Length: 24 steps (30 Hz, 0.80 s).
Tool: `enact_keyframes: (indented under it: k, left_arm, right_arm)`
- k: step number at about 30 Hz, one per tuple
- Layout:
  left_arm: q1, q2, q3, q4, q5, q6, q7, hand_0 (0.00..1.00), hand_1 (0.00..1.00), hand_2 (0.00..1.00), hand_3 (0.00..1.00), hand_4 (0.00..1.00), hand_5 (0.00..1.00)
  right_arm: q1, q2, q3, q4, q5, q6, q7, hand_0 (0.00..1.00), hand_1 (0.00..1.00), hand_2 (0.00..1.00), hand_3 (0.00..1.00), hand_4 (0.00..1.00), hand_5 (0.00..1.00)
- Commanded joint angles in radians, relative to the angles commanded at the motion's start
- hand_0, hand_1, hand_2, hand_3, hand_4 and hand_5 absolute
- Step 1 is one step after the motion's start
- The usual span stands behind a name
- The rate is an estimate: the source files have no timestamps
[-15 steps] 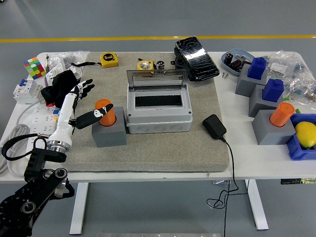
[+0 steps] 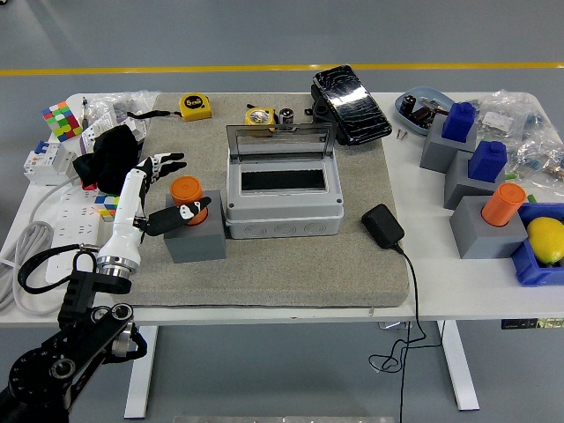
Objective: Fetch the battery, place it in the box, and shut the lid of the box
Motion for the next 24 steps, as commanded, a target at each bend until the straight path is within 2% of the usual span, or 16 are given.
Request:
enact_keyframes:
  k: [2, 3, 8, 9, 14, 15, 20, 21, 24]
  left_arm:
    - [-0.003, -0.003, 0.008, 0.003, -0.011, -0.002, -0.005, 0.735, 0.694, 0.627, 0.626, 0.998, 0.002]
    - [-0.005, -0.006, 0.012, 0.004, -0.019, -0.004, -0.009, 0.644, 0.596, 0.525, 0.530, 0.998, 0.002]
    - [-0.017, -0.019, 0.032, 0.005, -0.051, -0.010, -0.025, 0.644, 0.596, 0.525, 0.530, 0.998, 0.002]
    - [-0.019, -0.021, 0.035, 0.005, -0.058, -0.011, -0.027, 0.484, 0.481, 0.463, 0.510, 0.998, 0.002]
    - [-0.029, -0.029, 0.048, 0.006, -0.091, -0.010, -0.047, 0.484, 0.481, 0.463, 0.510, 0.998, 0.002]
    - [-0.031, -0.031, 0.050, 0.008, -0.097, -0.013, -0.048, 0.380, 0.405, 0.424, 0.489, 0.998, 0.002]
    - [-0.036, -0.038, 0.059, 0.016, -0.126, -0.018, -0.058, 0.380, 0.405, 0.424, 0.489, 0.998, 0.002]
    - [-0.038, -0.040, 0.061, 0.018, -0.133, -0.018, -0.060, 0.262, 0.338, 0.350, 0.412, 0.979, 0.002]
    - [-0.044, -0.043, 0.064, 0.027, -0.145, -0.020, -0.062, 0.262, 0.338, 0.350, 0.412, 0.979, 0.002]
  right_arm:
    - [0.000, 0.001, 0.002, 0.001, -0.001, 0.000, 0.000, 0.624, 0.646, 0.665, 0.570, 0.979, 0.539]
    - [-0.001, 0.002, 0.002, 0.001, -0.001, 0.000, 0.000, 0.624, 0.646, 0.665, 0.570, 0.980, 0.539]
    - [-0.001, 0.003, 0.003, 0.000, 0.000, 0.000, 0.000, 0.624, 0.646, 0.665, 0.570, 0.980, 0.539]
    - [-0.001, 0.004, 0.003, 0.000, 0.000, 0.000, 0.000, 0.624, 0.646, 0.665, 0.570, 0.979, 0.539]
    - [-0.001, 0.004, 0.005, 0.000, 0.001, 0.000, 0.000, 0.624, 0.646, 0.665, 0.570, 0.979, 0.539]
    - [-0.001, 0.004, 0.006, 0.000, 0.001, 0.000, 0.000, 0.624, 0.646, 0.665, 0.570, 0.979, 0.538]
    - [-0.001, 0.005, 0.006, 0.000, 0.001, 0.000, 0.000, 0.624, 0.646, 0.665, 0.570, 0.979, 0.538]
    - [-0.001, 0.005, 0.005, 0.000, 0.002, 0.000, 0.000, 0.625, 0.646, 0.665, 0.570, 0.979, 0.538]
    - [0.000, 0.006, 0.005, 0.001, 0.002, 0.000, 0.000, 0.625, 0.646, 0.665, 0.570, 0.979, 0.538]
